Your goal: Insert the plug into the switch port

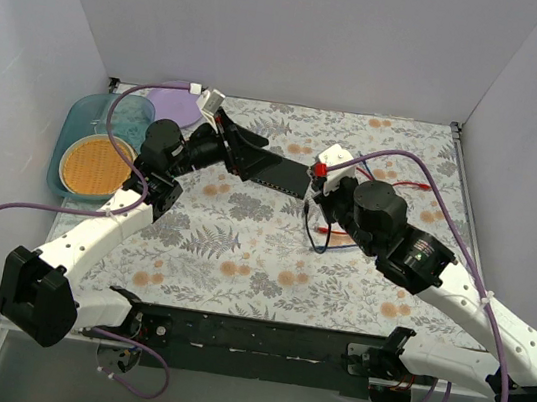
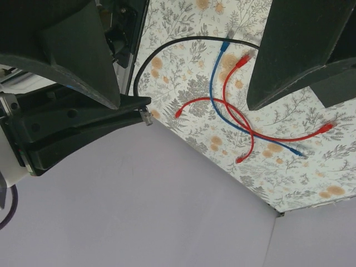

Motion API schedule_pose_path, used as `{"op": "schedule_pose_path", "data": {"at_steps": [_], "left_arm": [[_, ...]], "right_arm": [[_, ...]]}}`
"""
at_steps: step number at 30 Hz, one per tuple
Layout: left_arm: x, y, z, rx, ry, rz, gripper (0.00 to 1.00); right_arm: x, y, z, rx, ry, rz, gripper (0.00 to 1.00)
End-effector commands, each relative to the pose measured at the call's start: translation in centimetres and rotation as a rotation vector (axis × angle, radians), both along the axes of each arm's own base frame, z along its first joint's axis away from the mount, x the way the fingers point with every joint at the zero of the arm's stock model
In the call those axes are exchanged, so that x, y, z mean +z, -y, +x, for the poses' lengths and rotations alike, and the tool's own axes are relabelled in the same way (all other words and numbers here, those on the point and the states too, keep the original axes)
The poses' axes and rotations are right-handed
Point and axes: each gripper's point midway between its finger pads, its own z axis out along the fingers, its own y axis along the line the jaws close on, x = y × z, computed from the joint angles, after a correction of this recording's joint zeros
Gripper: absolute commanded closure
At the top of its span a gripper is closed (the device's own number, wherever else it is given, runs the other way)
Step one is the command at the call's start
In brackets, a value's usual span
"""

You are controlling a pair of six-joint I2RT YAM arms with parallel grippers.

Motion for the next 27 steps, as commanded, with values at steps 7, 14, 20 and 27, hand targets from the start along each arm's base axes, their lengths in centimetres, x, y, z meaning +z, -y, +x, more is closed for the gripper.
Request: {"op": "schedule_pose_path", "data": {"at_steps": [7,14,20,27], "left_arm": [[1.0,0.4,-1.5,-0.085,0.092,-0.002,0.02],[2.0,0.5,-4.2,-0.190,0.175,-0.017,0.02],[2.6,0.1,-5.0,-0.188,0.207,-0.014,0.02],[2.8,-0.2,-5.6,-0.190,0.229,-0.020,0.10]], "right_arm": [[3.2,-3.6,-1.9,0.211,0.000,0.081,0.99],[2.6,-6.5,-4.2,0.471,-0.165,0.100,0.99],[1.8,-6.8,-5.3,0.670,-0.309,0.184,0.99],[2.3,-5.6,-6.6,0.913,-0.431,0.321,0.99]]}}
